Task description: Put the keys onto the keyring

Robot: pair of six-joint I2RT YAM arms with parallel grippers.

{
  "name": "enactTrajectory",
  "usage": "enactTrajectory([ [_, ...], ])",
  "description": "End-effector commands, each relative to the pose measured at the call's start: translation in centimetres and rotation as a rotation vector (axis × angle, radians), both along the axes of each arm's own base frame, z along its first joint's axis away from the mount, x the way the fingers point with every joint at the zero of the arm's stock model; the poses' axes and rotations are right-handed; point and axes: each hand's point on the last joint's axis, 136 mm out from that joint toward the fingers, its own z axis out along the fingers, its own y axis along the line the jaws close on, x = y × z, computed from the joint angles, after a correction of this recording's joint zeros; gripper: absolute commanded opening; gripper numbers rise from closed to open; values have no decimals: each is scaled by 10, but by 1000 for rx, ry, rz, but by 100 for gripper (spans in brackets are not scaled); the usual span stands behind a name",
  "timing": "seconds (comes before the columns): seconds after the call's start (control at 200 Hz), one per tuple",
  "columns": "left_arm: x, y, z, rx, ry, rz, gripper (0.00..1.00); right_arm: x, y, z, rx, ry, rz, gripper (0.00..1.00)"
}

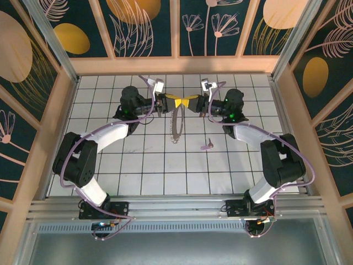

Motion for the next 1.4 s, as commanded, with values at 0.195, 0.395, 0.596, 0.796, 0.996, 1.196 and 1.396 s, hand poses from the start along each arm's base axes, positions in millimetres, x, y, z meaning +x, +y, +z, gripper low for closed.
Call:
enactTrajectory([
  [0.195,-23,-7,8,53,-89,-108,22,8,6,19,14,-38,20,0],
  [0.395,-28,-8,3,70,-94,-134,16,13,8,15,-1,-19,19,0],
  [0.596,-27,-10,1,69,-95,-132,2,15,11,13,-5,-13,25,0],
  [0.796,-21,-11,1,63,-97,-103,0,16,12,11,-7,-8,24,0],
  [0.996,-15,-9,1,63,-110,-50,0,20,10,13,0,-2,-8,18],
  [1.196,-12,-7,-1,68,-120,-19,0,24,-9,26,30,-21,-83,42],
  [1.396,-12,-6,2,73,-137,-15,0,21,-35,35,45,-49,-172,45],
])
